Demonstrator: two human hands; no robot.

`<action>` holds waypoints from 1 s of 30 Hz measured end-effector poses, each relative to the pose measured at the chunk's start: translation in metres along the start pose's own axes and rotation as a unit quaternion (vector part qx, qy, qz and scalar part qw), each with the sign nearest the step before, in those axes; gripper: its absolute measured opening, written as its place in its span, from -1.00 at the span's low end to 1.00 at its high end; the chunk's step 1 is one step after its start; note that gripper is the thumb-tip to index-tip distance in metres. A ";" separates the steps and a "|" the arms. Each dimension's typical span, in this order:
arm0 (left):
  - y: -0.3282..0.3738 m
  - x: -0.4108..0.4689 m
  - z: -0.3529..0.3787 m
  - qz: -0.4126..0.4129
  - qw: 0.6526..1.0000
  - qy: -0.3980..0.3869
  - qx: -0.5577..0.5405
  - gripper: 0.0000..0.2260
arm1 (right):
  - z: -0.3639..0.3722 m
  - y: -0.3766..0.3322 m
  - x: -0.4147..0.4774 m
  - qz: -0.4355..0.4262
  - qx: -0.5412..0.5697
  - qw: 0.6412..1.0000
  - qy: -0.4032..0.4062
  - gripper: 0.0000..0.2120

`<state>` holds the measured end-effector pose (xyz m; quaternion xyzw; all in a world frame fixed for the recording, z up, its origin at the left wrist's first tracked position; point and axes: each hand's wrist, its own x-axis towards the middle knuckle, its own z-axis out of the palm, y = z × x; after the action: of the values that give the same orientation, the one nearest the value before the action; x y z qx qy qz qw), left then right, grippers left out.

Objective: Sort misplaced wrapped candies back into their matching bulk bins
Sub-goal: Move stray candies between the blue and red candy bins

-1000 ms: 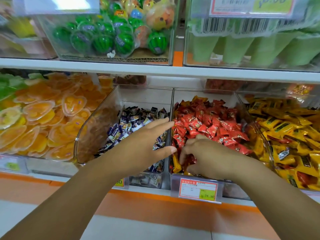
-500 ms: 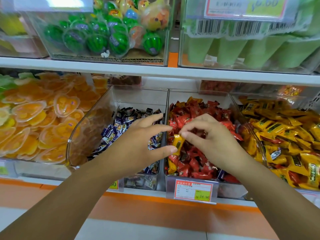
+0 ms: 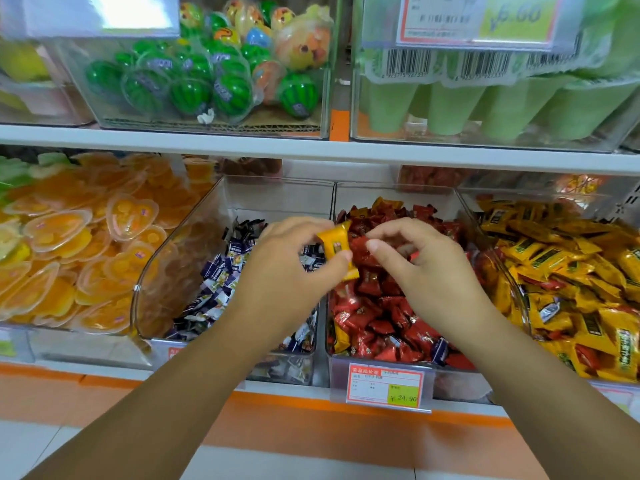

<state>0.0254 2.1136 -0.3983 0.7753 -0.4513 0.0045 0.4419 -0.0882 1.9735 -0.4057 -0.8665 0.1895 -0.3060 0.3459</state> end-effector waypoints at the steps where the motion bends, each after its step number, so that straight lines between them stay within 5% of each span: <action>1: 0.002 0.002 -0.004 -0.017 0.998 0.026 -0.055 -0.95 | -0.004 0.001 0.000 -0.007 -0.015 0.999 -0.040 -0.93; 4: 0.005 0.006 -0.017 -0.067 0.977 0.055 -0.197 -0.84 | 0.001 0.006 -0.005 -0.033 -0.122 0.957 -0.262 -0.93; 6: 0.001 0.007 -0.020 -0.088 0.961 0.027 -0.260 -0.86 | 0.013 0.011 -0.009 -0.063 -0.198 0.918 -0.337 -0.86; 12: -0.013 0.001 -0.020 -0.088 0.976 -0.071 -0.186 -0.91 | 0.023 0.010 -0.010 -0.088 -0.295 0.890 -0.336 -0.65; 21: -0.020 0.000 -0.019 -0.123 0.979 -0.088 -0.139 -0.84 | 0.020 0.013 -0.014 -0.124 -0.235 0.909 -0.320 -0.80; 30: -0.018 0.001 -0.013 -0.147 0.974 -0.103 -0.140 -0.88 | 0.032 0.020 -0.009 -0.149 -0.289 0.902 -0.285 -0.83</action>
<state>0.0435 2.1256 -0.4020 0.7595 -0.3719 -0.2041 0.4932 -0.0762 1.9800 -0.4414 -0.9967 0.0317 -0.0262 0.0700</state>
